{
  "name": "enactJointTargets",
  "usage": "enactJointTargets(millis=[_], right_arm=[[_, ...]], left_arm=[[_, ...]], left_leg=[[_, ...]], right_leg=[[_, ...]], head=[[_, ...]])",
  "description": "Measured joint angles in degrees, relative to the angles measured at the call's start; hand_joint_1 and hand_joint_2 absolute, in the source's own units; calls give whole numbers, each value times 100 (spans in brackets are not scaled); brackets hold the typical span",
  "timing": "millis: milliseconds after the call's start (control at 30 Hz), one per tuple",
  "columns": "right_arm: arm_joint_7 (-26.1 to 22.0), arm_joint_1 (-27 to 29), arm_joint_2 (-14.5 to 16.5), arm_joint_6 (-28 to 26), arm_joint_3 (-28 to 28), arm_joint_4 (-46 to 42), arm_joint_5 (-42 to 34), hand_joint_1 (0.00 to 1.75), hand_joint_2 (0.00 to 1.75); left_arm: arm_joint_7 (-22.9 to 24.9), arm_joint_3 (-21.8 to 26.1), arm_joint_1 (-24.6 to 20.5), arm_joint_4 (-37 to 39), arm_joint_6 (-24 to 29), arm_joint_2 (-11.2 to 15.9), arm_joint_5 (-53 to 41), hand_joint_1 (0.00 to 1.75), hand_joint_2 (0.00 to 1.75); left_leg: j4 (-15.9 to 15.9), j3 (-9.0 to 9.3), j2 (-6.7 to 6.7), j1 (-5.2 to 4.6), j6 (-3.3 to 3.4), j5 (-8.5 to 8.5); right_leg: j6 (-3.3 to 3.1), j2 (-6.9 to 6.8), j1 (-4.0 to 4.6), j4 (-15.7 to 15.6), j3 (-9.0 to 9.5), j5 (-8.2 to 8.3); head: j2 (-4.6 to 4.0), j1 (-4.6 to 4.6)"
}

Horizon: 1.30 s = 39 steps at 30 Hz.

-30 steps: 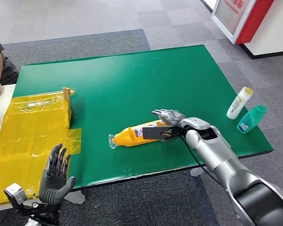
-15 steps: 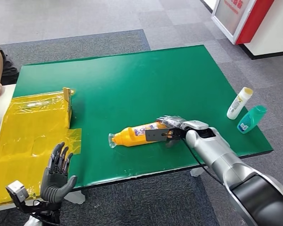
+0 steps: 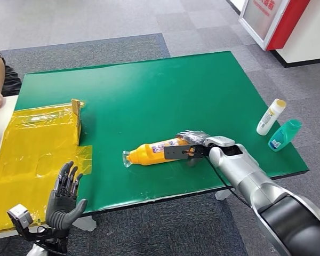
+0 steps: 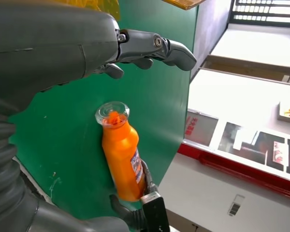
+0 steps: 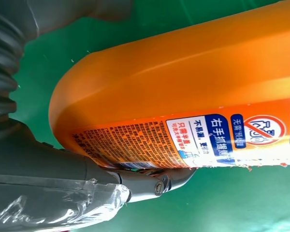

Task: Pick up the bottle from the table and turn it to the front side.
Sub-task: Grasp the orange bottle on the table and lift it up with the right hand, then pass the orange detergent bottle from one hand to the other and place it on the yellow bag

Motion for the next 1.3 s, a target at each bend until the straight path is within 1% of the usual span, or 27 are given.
enactJointTargets(millis=[300,400,500,733,833,933,1067,1133,1200,1300], right_arm=[[-33,0,31,-316,24,62,-78,175,175],[-68,102,16,-495,25,-80,-201,175,175],[-25,393,-77,-614,-4,-612,-434,175,175],[131,1137,-367,-817,-215,-2301,-800,175,175],[3,1532,-364,-1164,-419,-3025,-1032,175,175],[-136,2004,-170,-1477,-749,-3808,-1339,175,175],[-536,2651,300,-1516,-1214,-4543,-1969,175,175],[-834,2899,531,-1470,-1374,-4645,-2247,175,175],[-1130,3110,770,-1458,-1482,-4626,-2379,175,175],[-1525,3238,1085,-1454,-1512,-4365,-2433,175,175]], left_arm=[[0,-14,-5,25,36,3,2,0,175],[-1,-15,6,27,97,4,7,0,175],[-3,-4,58,20,153,12,5,0,175],[-15,29,223,-125,191,25,-85,0,175],[-15,58,308,-226,208,8,-160,0,175],[-15,119,399,-348,184,-48,-263,0,175],[33,197,462,-498,61,-149,-434,0,175],[264,195,453,-554,12,-179,-459,0,175],[645,148,402,-596,-14,-192,-403,0,175],[1147,-50,215,-620,-79,-170,-55,0,175]], left_leg=[[0,1,0,0,0,1],[0,1,0,0,0,1],[0,0,0,0,0,1],[0,-4,0,0,2,-8],[0,-6,-3,0,3,-9],[0,-7,-4,1,3,-12],[0,-7,-5,2,0,-16],[-1,-7,-6,2,-2,-17],[0,-6,-5,2,-4,-19],[0,-6,-5,2,-5,-17]], right_leg=[[0,0,0,0,0,0],[0,0,0,0,-1,1],[0,0,0,0,-3,1],[0,0,0,0,-7,-6],[3,-2,0,0,-6,-11],[2,-2,1,0,-7,-14],[-2,-4,2,0,-8,-20],[-3,-4,3,0,-7,-21],[-5,-3,3,0,-9,-21],[-6,-3,3,0,-10,-18]], head=[[0,1],[0,1],[0,1],[0,-1],[0,1],[0,0],[0,-1],[0,0],[0,1],[0,0]])
